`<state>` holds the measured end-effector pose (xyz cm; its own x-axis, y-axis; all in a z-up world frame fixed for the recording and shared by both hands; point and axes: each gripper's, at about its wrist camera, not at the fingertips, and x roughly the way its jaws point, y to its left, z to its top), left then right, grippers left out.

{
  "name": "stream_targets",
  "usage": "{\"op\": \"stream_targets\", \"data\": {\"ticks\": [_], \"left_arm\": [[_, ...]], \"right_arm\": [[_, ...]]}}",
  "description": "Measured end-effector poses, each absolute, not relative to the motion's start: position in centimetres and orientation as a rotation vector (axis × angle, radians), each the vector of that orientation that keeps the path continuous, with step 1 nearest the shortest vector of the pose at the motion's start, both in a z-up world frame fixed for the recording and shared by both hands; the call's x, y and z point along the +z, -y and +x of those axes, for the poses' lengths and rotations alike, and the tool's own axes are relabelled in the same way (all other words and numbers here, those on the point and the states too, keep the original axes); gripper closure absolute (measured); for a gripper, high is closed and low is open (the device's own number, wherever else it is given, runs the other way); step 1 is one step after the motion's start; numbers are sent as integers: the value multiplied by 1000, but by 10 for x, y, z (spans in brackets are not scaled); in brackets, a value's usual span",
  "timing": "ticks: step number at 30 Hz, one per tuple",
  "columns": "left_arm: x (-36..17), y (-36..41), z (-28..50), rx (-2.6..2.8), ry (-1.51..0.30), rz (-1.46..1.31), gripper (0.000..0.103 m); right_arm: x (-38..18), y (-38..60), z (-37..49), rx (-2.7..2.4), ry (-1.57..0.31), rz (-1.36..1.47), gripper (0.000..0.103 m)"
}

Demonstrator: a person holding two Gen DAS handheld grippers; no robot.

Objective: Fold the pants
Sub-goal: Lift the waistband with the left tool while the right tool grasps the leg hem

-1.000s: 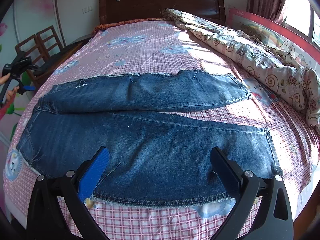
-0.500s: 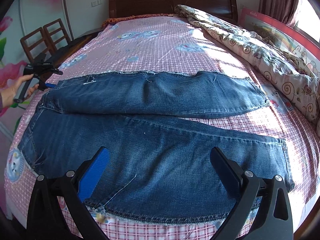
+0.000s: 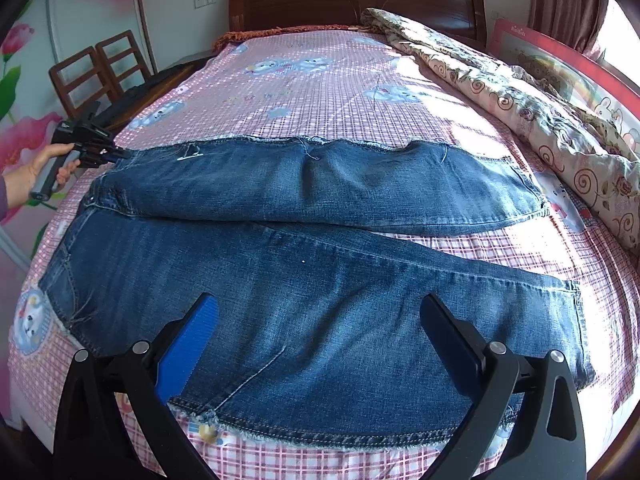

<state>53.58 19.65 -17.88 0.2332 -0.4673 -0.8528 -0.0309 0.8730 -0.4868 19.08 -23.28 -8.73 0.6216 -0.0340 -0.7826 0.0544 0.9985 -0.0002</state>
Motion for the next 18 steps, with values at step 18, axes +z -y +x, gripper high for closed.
{"op": "stream_targets", "data": {"ticks": [18], "left_arm": [[-101,-201,468,-329,-1057,-515,91]], "right_arm": [[-76,541,365,-240,-1063,388,3]]}}
